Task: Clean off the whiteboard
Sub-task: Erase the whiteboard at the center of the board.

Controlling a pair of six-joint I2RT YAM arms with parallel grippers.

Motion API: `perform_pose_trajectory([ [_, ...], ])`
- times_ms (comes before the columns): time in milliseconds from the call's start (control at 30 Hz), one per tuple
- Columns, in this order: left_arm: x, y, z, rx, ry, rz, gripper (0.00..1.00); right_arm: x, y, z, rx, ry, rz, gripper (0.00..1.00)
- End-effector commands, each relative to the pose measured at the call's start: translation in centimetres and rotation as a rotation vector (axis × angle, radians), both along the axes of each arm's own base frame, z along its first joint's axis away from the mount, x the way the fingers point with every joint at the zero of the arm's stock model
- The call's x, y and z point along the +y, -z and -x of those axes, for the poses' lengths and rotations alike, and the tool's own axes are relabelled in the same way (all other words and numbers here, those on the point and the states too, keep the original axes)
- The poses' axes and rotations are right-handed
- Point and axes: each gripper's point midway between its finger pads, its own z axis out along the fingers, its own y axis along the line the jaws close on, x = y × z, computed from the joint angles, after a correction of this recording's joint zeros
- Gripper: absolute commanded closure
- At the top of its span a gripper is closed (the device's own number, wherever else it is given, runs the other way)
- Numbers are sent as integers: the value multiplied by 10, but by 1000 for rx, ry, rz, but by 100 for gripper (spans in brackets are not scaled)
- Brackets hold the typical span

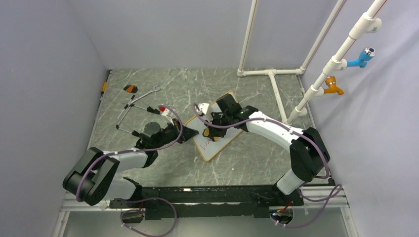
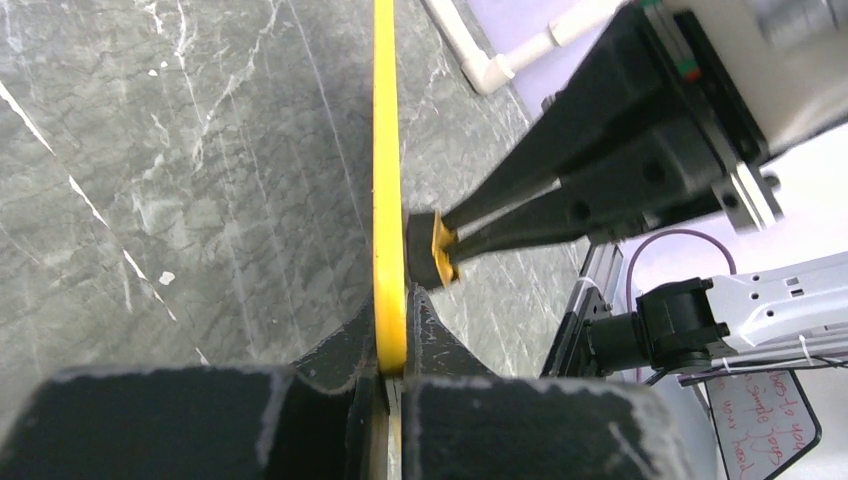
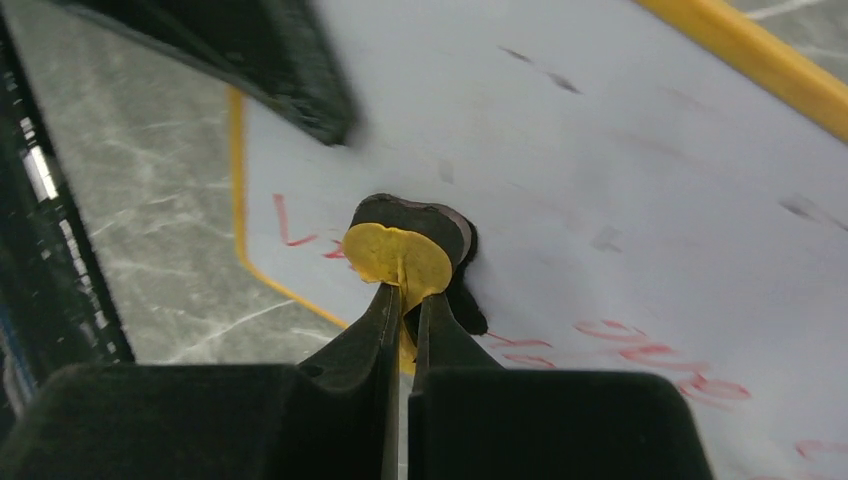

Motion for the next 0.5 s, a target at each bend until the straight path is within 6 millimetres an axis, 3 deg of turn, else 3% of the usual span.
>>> perform_pose_trajectory([
  [0, -29, -59, 49, -172, 286, 123, 100, 28, 1, 11, -10, -102, -31, 100],
  [167, -29, -58, 50, -172, 289, 121, 100, -7, -8, -53, -111, 226, -21, 100],
  [267, -30, -59, 51, -170, 299, 126, 100, -29, -11, -76, -160, 357, -14, 100],
  [367, -31, -59, 52, -168, 308, 130, 100, -31, -5, -76, -147, 350, 5, 100],
  [467, -32, -59, 53, -168, 312, 132, 100, -16, 5, -51, -70, 189, 7, 100],
])
